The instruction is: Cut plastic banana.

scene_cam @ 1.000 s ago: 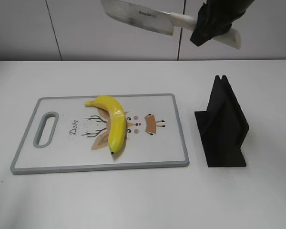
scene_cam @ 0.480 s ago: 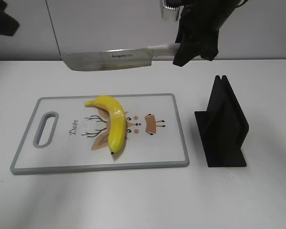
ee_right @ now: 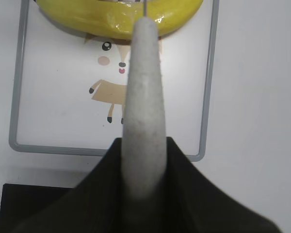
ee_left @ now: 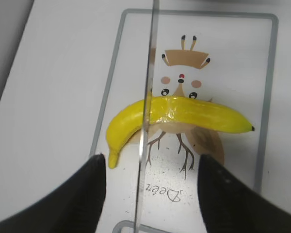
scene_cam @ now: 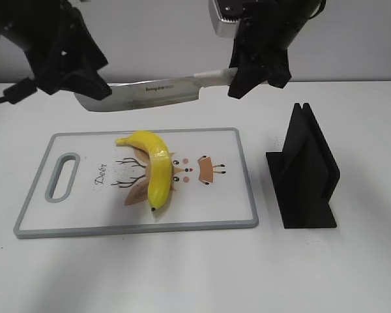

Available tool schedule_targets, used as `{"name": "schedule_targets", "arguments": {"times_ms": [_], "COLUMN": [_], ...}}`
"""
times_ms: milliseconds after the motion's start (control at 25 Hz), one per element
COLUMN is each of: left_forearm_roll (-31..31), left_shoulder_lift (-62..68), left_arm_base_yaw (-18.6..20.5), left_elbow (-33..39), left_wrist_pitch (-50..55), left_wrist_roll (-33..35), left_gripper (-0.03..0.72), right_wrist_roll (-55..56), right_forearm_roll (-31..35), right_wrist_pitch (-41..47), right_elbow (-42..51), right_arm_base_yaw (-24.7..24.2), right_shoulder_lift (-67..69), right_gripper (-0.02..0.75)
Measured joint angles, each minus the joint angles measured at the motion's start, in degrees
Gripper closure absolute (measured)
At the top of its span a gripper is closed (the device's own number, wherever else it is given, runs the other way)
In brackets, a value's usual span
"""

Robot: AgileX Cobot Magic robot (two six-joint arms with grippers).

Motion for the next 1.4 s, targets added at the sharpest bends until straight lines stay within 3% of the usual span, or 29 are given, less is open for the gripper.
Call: {"name": "schedule_targets", "arguments": {"times_ms": [200, 280, 320, 480, 560, 840, 1040, 1400], "left_forearm_roll": [0.37, 0.37, 0.37, 0.39, 0.57, 0.2, -0.45, 0.14], "left_shoulder_lift": [4.72, 5.57, 5.97, 7.63, 8.65, 15.74, 24.32, 25.35], "left_arm_base_yaw": [0.0, 0.0, 0.0, 0.0, 0.0, 0.0, -0.21, -0.33], "left_elbow": [-0.66, -0.66, -0.66, -0.68, -0.68, -0.73, -1.46, -2.79], "left_wrist_pitch": [-2.52, -3.73, -4.3, -4.76, -4.76, -6.52, -8.2, -6.73], "left_wrist_roll": [-0.06, -0.06, -0.06, -0.06, -0.06, 0.04, -3.4, -5.15], "left_gripper": [0.135, 0.189, 0.25, 0.618, 0.683, 0.705, 0.697, 0.689], "right_wrist_roll": [-0.1, -0.1, -0.1, 0.02, 0.14, 3.76, 5.85, 8.7], "right_forearm_roll": [1.06, 1.33, 1.32, 1.49, 1.55, 0.89, -0.21, -0.54], "right_wrist_pitch": [0.16, 0.2, 0.2, -0.23, -0.66, -1.25, -1.45, -0.79], "right_elbow": [-0.05, -0.05, -0.05, -0.18, -0.24, -0.28, -0.76, -1.68], "right_arm_base_yaw": [0.0, 0.0, 0.0, 0.0, -0.04, -0.11, -0.16, -0.22], "right_shoulder_lift": [0.0, 0.06, 0.18, 1.64, 2.85, 8.1, 15.62, 16.44], "right_gripper": [0.573, 0.573, 0.573, 0.573, 0.573, 0.571, 0.568, 0.56]}}
